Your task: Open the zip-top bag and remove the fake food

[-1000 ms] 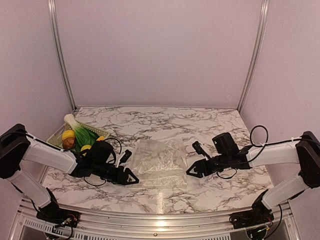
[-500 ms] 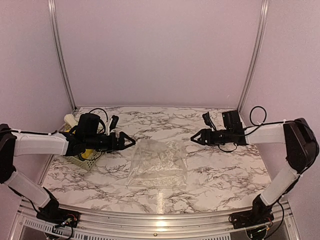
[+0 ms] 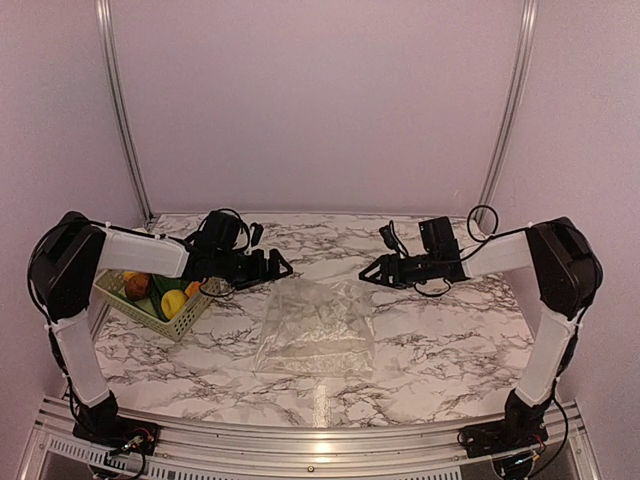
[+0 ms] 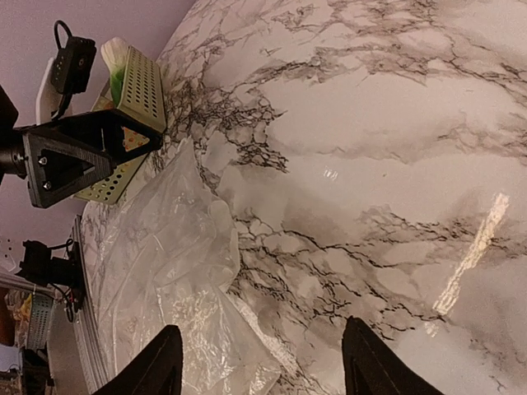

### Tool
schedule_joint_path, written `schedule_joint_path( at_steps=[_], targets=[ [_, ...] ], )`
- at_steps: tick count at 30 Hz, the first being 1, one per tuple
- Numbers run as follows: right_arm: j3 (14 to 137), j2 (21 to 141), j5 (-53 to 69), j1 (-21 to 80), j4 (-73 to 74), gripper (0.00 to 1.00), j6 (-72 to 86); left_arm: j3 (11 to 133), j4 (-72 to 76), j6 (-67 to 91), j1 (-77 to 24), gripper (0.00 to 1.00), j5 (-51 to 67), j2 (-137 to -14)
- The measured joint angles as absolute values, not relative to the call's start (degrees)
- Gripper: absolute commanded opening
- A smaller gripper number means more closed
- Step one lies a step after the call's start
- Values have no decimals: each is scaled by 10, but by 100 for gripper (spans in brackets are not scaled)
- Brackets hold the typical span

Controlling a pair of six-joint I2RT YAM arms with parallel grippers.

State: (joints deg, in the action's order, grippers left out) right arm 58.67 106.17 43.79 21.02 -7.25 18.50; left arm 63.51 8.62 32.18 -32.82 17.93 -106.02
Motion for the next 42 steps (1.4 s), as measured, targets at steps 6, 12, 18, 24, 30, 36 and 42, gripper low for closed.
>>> schedule_joint_path(
  at_steps=[6,12,18,24,30,36,42],
  targets=[
    [590,1081,434,223,-65,50,183,671,79,331,-328,99,185,-1127],
    [591,1097,434,230,-63,30,179,684,99,349,-328,84,216,-1163],
    [591,1098,435,230,-62,8,182,685,145,369,-328,38,252,-1164],
    [590,1092,435,227,-59,0,184,668,189,384,-322,7,270,-1162],
    [543,1027,429,203,-60,0,184,629,195,382,-304,0,265,-1130],
    [498,975,420,185,-72,0,182,625,231,382,-312,8,283,-1108],
    [492,972,381,159,-60,0,179,631,244,385,-309,58,290,-1109]
  ],
)
